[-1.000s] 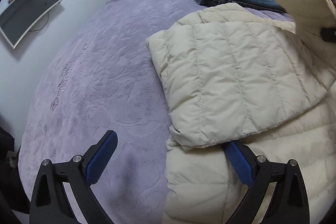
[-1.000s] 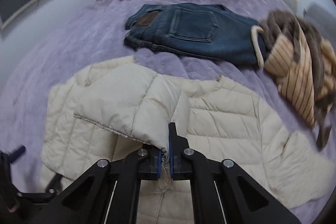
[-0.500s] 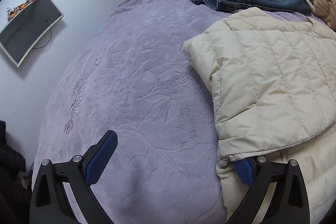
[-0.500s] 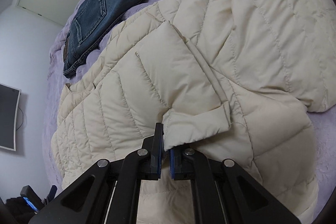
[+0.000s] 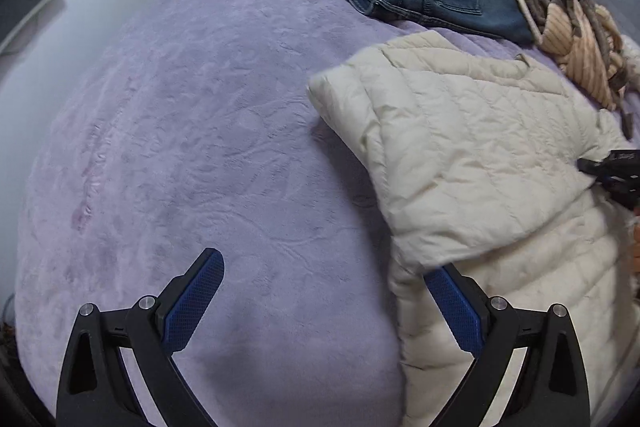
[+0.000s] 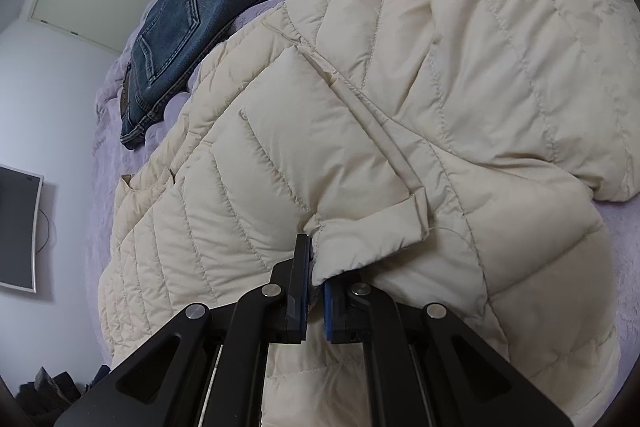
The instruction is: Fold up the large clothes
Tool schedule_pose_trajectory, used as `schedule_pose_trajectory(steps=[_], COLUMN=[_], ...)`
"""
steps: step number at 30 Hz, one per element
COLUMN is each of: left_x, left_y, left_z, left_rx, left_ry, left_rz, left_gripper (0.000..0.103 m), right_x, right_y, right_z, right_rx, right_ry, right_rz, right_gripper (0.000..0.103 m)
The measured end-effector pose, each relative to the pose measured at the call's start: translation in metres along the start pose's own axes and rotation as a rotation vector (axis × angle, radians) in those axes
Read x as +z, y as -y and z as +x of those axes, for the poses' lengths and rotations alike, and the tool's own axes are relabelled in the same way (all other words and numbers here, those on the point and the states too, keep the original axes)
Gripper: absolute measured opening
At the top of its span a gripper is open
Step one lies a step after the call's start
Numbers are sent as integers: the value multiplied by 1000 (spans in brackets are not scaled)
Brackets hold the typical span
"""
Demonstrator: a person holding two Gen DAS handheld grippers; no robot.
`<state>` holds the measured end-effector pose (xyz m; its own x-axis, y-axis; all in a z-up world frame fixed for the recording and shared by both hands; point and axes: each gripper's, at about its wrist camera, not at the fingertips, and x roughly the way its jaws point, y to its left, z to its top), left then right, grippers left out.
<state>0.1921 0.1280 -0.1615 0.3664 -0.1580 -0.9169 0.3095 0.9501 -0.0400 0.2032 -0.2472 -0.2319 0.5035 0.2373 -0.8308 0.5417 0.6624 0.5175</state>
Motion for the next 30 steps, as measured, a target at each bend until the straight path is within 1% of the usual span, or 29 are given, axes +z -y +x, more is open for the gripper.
schedule_pose_trajectory(steps=[1, 3, 5, 6, 8, 10, 11, 13, 14, 15, 17, 18, 20, 21, 23, 25, 27, 30], left_x=[1, 6, 17, 25, 43, 58, 64, 73, 76, 78, 84, 88, 99, 103, 110, 110, 104, 95], left_y=[-4, -16, -34, -42, -55, -58, -55, -47, -42, -39, -37, -35, -31, -31, -31, -30, -35, -44], left_z=[-4, -13, -14, -8, 18, 53, 70, 97, 104, 107, 108, 103, 95, 94, 97, 103, 109, 110], left_rx=[-66, -154, -210, -237, -303, -361, -372, -353, -348, -349, -427, -413, -381, -380, -364, -332, -308, -308], left_ry=[-15, -9, 22, 31, 20, -24, -48, -84, -90, -90, -79, -61, -19, -11, -8, -20, -30, -31], left_rz=[-27, -111, -221, -272, -365, -433, -444, -440, -441, -442, -464, -459, -400, -376, -326, -289, -280, -317], left_gripper=[100, 100, 100, 100, 100, 100, 100, 98, 84, 57, 18, 18, 18, 18, 18, 18, 18, 19], right_x=[0, 1, 2, 2, 1, 0, 0, -1, -2, -2, -3, -3, -4, -4, -5, -6, -9, -11], right_y=[0, 2, 3, 3, 2, 1, 0, -1, -2, -2, -2, -3, -6, -7, -11, -19, -27, -23], right_z=[-1, -2, -3, -3, -3, -3, -3, -5, -5, -6, -6, -6, -6, -5, -5, -3, 2, 10], right_rx=[-5, 1, 3, 3, -1, -6, -8, -12, -13, -12, -2, 5, 0, 5, 15, 32, 19, 14], right_ry=[4, 2, -2, -3, -2, 0, 0, -1, -1, -2, -6, -8, -8, -7, 1, 11, 13, 3], right_rz=[-2, 2, -4, -10, -23, -27, -29, -34, -38, -41, -46, -46, -48, -42, -20, -20, -35, -12], right_gripper=[6, 6, 6, 6, 6, 6, 6, 6, 6, 6, 7, 7, 7, 7, 7, 7, 7, 7])
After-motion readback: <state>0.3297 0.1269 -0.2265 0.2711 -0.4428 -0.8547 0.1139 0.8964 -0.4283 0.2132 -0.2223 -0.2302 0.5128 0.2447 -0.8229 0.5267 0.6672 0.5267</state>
